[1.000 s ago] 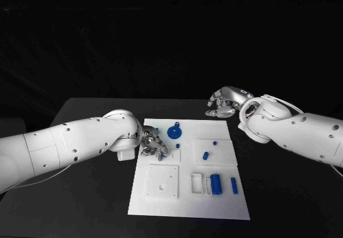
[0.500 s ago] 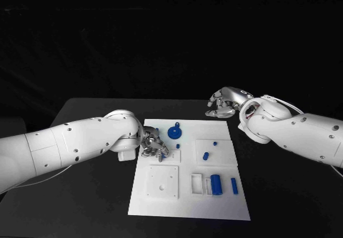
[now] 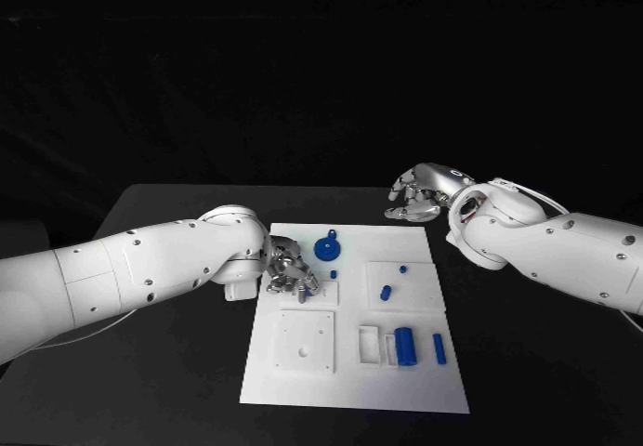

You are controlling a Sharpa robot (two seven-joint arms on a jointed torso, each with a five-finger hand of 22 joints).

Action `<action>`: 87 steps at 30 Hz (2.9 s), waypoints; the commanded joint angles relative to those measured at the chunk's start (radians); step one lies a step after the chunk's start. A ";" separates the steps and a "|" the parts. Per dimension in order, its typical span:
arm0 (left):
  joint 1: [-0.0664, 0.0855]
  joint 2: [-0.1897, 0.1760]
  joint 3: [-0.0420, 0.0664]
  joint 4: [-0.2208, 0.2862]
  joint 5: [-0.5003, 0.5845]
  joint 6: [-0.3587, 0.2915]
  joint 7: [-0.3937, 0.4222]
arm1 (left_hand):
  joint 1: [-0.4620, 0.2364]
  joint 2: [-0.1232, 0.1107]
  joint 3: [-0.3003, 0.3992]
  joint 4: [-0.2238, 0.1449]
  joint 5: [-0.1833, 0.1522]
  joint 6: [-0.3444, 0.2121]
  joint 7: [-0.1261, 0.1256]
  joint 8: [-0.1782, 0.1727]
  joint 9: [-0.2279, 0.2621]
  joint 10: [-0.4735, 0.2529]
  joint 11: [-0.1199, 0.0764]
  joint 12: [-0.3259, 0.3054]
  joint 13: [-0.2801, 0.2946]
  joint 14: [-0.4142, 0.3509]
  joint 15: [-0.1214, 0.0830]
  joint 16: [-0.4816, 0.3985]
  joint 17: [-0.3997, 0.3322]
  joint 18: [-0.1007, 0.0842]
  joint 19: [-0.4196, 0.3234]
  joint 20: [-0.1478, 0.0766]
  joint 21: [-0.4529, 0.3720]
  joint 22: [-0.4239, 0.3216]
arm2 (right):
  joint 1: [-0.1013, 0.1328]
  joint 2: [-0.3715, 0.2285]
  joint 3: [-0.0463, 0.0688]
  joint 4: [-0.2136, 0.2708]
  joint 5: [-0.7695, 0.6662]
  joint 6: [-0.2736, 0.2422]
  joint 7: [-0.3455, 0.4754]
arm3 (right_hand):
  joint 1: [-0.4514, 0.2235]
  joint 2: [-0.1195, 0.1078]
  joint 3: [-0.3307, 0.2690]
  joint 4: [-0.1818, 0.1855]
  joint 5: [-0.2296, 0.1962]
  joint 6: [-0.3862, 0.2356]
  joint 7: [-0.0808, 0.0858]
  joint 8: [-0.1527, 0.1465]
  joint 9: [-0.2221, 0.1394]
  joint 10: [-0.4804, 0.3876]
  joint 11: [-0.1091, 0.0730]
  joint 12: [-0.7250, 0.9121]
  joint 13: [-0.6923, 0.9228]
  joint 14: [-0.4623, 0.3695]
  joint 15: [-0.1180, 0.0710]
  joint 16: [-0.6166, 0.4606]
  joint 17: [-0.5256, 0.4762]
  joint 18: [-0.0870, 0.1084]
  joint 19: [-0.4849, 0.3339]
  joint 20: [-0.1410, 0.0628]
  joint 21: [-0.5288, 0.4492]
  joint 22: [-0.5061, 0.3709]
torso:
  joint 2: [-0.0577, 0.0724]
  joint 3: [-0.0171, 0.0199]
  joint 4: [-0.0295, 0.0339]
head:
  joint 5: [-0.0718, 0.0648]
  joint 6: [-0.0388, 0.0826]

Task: Assemble the parts on the task board

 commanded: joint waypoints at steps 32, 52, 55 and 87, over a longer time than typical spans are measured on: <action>0.001 0.011 -0.003 0.001 -0.102 -0.011 -0.009 | -0.022 -0.048 0.072 -0.029 -0.376 0.009 -0.006 0.001 0.025 0.014 -0.010 -0.004 -0.008 0.009 -0.021 -0.001 -0.006 -0.007 0.008 -0.123 -0.008 -0.014 | 0.000 -0.004 0.000 0.006 -0.003 0.014 0.007 | 0.003 0.001 0.000 0.007 0.006 0.001 0.009 0.000 0.001 -0.002 -0.002 0.005 -0.002 0.004 -0.004 -0.006 0.001 0.043 0.008 0.002 -0.005 0.002 | 0.000 -0.0002 -0.0001 | -0.003 0.001; 0.000 0.003 -0.003 0.005 -0.101 -0.050 0.000 | -0.033 -0.128 0.093 0.048 -0.461 -0.007 0.000 -0.022 0.019 0.010 -0.006 -0.007 -0.010 0.006 -0.019 -0.006 -0.007 -0.003 0.007 -0.127 -0.013 -0.014 | -0.001 -0.004 0.000 0.005 -0.003 0.015 0.008 | 0.002 0.001 0.000 0.007 0.006 0.000 0.010 -0.001 0.001 -0.003 -0.002 0.005 -0.002 0.004 -0.004 -0.006 0.002 0.043 0.007 0.002 -0.005 0.002 | 0.000 -0.0010 0.0005 | -0.004 0.004; 0.000 0.002 -0.003 0.006 -0.096 -0.057 0.003 | -0.031 -0.130 0.093 0.050 -0.461 -0.016 0.002 -0.028 0.017 0.009 -0.003 -0.008 -0.010 0.004 -0.017 -0.007 -0.008 -0.003 0.006 -0.127 -0.013 -0.014 | -0.001 -0.004 0.000 0.005 -0.003 0.015 0.008 | 0.002 0.001 0.000 0.008 0.006 0.000 0.010 -0.001 0.001 -0.003 -0.002 0.005 -0.002 0.004 -0.004 -0.006 0.002 0.043 0.007 0.002 -0.005 0.002 | 0.000 -0.0005 0.0002 | -0.004 0.004; 0.000 -0.004 -0.002 0.016 -0.047 -0.064 0.014 | 0.054 -0.051 0.092 -0.031 -0.252 -0.093 0.035 -0.078 -0.008 0.004 0.029 -0.003 -0.010 -0.002 0.012 -0.009 -0.007 -0.004 0.001 -0.113 -0.011 -0.008 | -0.001 -0.004 -0.001 0.005 -0.003 0.018 0.010 | 0.001 0.001 -0.002 0.009 0.007 -0.001 0.010 -0.002 0.001 -0.003 -0.002 0.006 -0.003 0.004 -0.003 -0.007 0.002 0.043 0.007 0.002 -0.006 0.003 | 0.000 -0.0004 0.0005 | -0.005 0.005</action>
